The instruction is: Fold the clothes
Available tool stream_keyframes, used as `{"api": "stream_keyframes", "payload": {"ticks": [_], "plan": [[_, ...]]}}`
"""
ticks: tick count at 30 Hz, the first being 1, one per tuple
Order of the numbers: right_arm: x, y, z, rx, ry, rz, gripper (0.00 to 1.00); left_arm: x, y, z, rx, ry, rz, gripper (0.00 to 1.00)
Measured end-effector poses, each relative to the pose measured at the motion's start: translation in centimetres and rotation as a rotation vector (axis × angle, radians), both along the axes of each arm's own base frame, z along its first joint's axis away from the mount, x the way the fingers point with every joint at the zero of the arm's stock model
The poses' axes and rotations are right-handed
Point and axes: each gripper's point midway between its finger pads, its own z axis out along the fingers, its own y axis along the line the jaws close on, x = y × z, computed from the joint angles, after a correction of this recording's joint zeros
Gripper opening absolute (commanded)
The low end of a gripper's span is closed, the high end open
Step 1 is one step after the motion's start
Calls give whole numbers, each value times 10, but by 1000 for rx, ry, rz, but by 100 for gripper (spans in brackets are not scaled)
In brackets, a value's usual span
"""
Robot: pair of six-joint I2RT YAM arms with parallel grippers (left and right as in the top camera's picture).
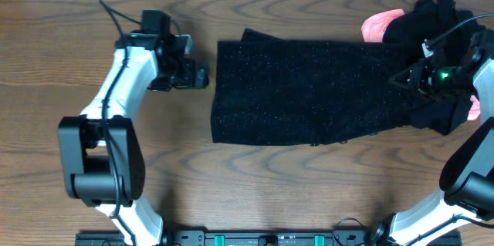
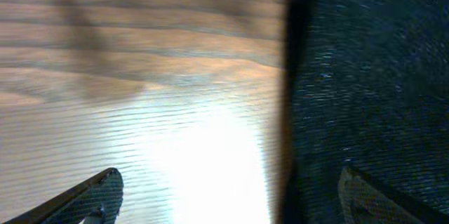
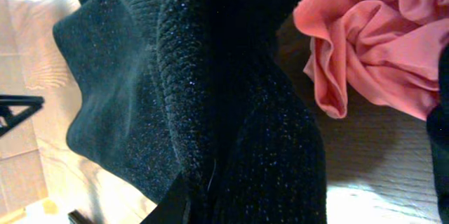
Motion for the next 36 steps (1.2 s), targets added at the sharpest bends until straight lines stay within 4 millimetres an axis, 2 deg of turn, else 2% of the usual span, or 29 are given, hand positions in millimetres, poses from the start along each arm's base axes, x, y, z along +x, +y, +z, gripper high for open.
{"api": "stream_keyframes", "payload": {"ticks": [5,9,12,15,25,29,31,33,36], "plan": [[4,13,5,-17,-12,54,1,5,23,24,1,-64,57,98],[11,44,11,-30,-33,141,1,7,36,52,2,-137,92,98],[16,82,15,-39,-59,239,1,7,42,70,2,-183,111,98],[21,128,21,-45,-98,344,1,7,44,80,2,-212,117,98],[28,266,46,-27,-277,550,2,7,44,86,1,-226,118,98],[22,301,49,-32,-314,587,2,5,44,99,0,-258,123,98],[17,316,49,-40,-321,602,1,2,44,115,0,-300,124,98],[12,325,49,-46,-319,612,1,-1,43,132,1,-346,124,98],[12,326,48,-52,-307,601,1,-9,43,156,-1,-410,128,98]]}}
